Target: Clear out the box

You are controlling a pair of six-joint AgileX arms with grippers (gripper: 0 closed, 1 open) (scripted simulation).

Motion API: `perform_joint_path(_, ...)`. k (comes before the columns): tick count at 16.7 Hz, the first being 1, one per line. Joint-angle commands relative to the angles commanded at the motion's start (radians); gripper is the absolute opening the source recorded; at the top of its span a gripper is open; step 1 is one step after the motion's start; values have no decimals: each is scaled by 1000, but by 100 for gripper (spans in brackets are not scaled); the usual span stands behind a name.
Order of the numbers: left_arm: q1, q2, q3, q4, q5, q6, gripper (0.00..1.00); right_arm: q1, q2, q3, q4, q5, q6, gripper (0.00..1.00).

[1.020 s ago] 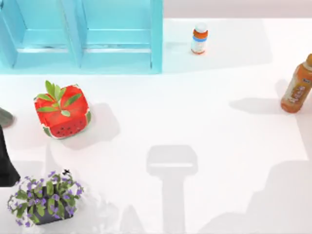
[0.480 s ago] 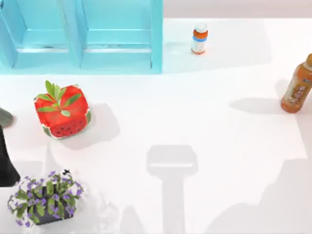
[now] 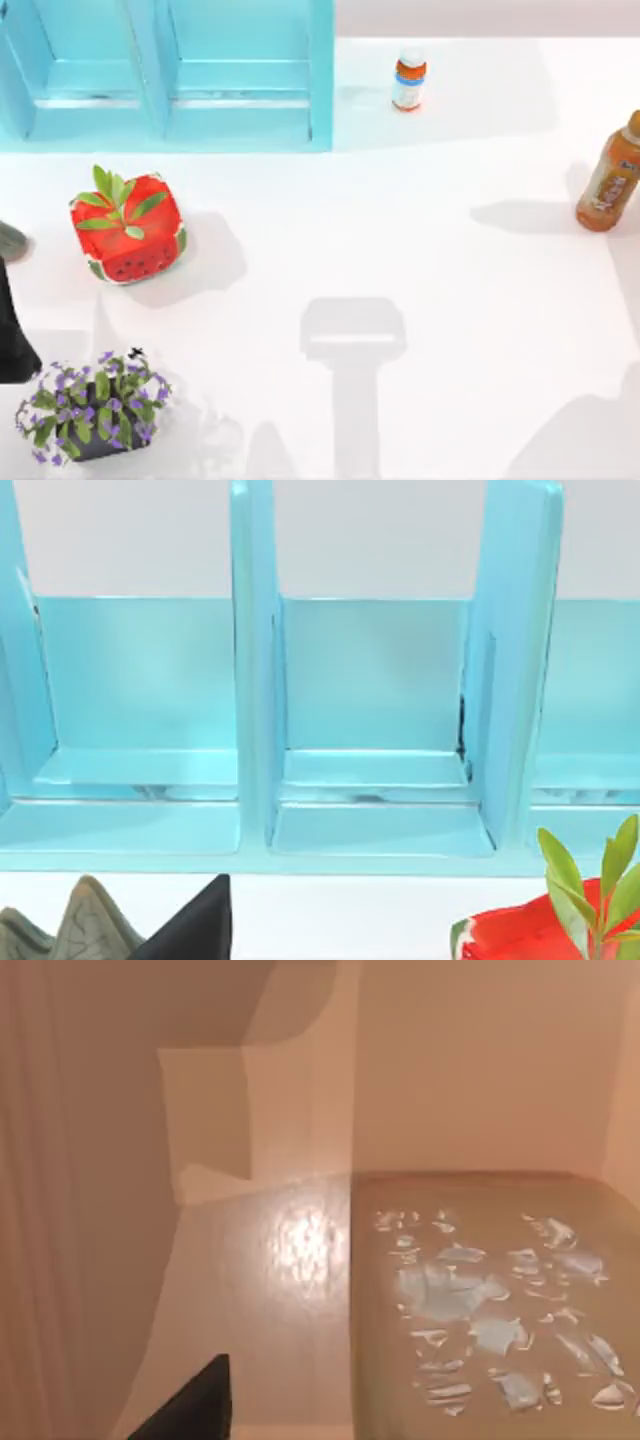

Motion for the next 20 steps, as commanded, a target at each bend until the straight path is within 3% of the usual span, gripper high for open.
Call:
perform_joint_path(7,0,0,0,0,0,0,100,0,24,-56,73,0,0,100)
perform_joint_path(20,0,0,0,0,0,0,100,0,24,-56,73,0,0,2)
